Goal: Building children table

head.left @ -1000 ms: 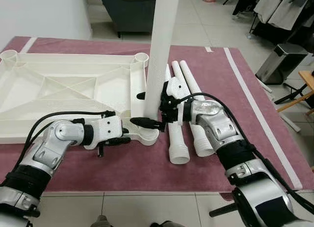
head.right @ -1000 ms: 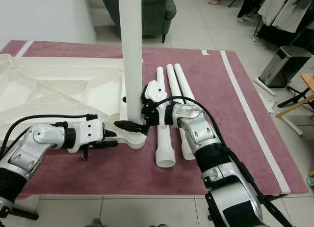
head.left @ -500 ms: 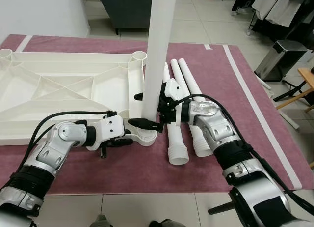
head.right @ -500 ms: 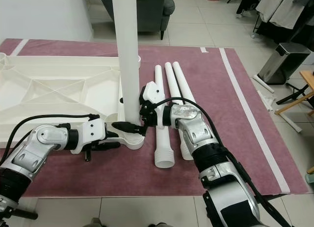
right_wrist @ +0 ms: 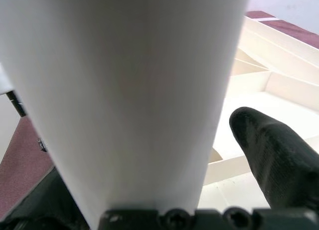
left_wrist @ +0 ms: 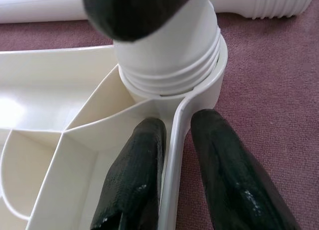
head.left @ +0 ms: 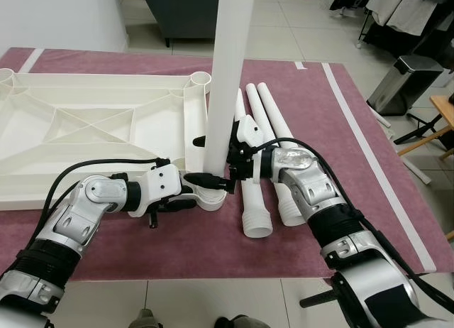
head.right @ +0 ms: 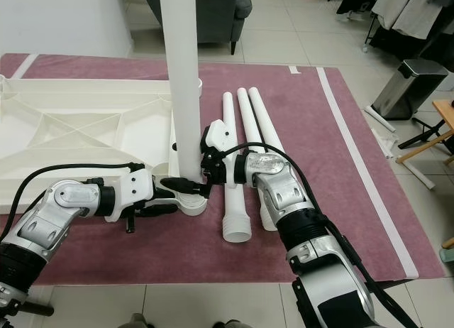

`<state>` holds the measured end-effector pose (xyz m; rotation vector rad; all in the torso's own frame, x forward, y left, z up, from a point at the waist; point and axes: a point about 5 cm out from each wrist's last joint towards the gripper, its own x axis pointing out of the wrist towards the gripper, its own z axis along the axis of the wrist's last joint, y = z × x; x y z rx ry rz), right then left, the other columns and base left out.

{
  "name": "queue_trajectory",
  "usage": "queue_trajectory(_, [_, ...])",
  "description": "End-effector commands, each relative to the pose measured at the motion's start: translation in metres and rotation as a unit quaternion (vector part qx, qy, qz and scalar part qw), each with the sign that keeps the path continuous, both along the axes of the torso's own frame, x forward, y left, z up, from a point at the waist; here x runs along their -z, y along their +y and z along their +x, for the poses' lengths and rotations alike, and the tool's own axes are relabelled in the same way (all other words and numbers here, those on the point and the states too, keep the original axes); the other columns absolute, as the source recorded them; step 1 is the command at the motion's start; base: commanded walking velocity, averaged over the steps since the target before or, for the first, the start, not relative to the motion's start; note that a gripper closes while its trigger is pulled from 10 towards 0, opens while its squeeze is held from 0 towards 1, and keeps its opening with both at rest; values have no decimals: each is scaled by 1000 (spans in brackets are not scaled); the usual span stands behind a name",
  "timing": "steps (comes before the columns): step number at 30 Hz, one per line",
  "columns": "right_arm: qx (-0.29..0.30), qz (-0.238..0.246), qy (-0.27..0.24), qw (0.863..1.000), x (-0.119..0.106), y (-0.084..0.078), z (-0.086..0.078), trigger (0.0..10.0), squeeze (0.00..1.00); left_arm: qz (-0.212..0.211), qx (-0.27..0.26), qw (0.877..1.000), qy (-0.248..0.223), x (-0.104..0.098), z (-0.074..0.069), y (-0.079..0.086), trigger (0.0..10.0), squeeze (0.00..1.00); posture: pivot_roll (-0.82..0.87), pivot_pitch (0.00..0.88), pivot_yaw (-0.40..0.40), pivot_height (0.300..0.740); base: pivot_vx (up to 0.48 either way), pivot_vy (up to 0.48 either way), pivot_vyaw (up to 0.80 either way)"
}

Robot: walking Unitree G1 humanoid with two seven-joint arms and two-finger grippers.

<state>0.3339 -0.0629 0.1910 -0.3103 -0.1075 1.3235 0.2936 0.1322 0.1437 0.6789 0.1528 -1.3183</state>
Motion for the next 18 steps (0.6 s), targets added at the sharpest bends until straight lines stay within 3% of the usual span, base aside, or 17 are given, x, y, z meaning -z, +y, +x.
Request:
queue_trajectory(1, [-7, -7, 3, 1000, 5, 3, -3, 10000, 0, 1, 17, 1000, 12, 0, -5, -1, 10000, 0, 123, 101, -48, 740, 0, 0, 0])
queue_trajectory(4, [-7, -7, 4, 1000, 6, 3, -3, 10000, 0, 0, 16, 1000, 12, 0, -5, 0, 10000, 0, 124, 102, -48, 740, 0, 0, 0])
queue_trajectory(5, [-7, -7, 4, 1000, 6, 3, -3, 10000, 0, -1, 16, 1000, 12, -1, -6, 1, 8549, 0, 125, 101, -49, 740, 0, 0, 0])
queue_trajectory(7, [-7, -7, 4, 1000, 6, 3, -3, 10000, 0, -1, 16, 1000, 12, -1, -6, 2, 8549, 0, 125, 101, -49, 740, 0, 0, 0])
queue_trajectory(8, [-7, -7, 4, 1000, 6, 3, -3, 10000, 0, -3, 15, 1000, 13, -1, -7, 2, 6471, 0, 126, 99, -50, 740, 0, 0, 0])
queue_trajectory(9, [-7, -7, 4, 1000, 6, 3, -3, 10000, 0, -4, 15, 1000, 13, -2, -7, 3, 5333, 0, 125, 99, -51, 740, 0, 0, 0])
queue_trajectory(11, [-7, -7, 4, 1000, 6, 3, -3, 10000, 0, -4, 15, 1000, 13, -2, -7, 3, 5333, 0, 125, 99, -51, 740, 0, 0, 0])
queue_trajectory(14, [-6, -8, 4, 1000, 6, 2, -2, 10000, 0, -6, 13, 1000, 13, -3, -9, 6, 4235, 0, 125, 97, -53, 740, 0, 0, 0])
queue_trajectory(18, [-5, -8, 3, 1000, 6, 2, -2, 10000, 0, -6, 13, 1000, 14, -3, -10, 8, 4353, 0, 125, 97, -53, 740, 0, 0, 0])
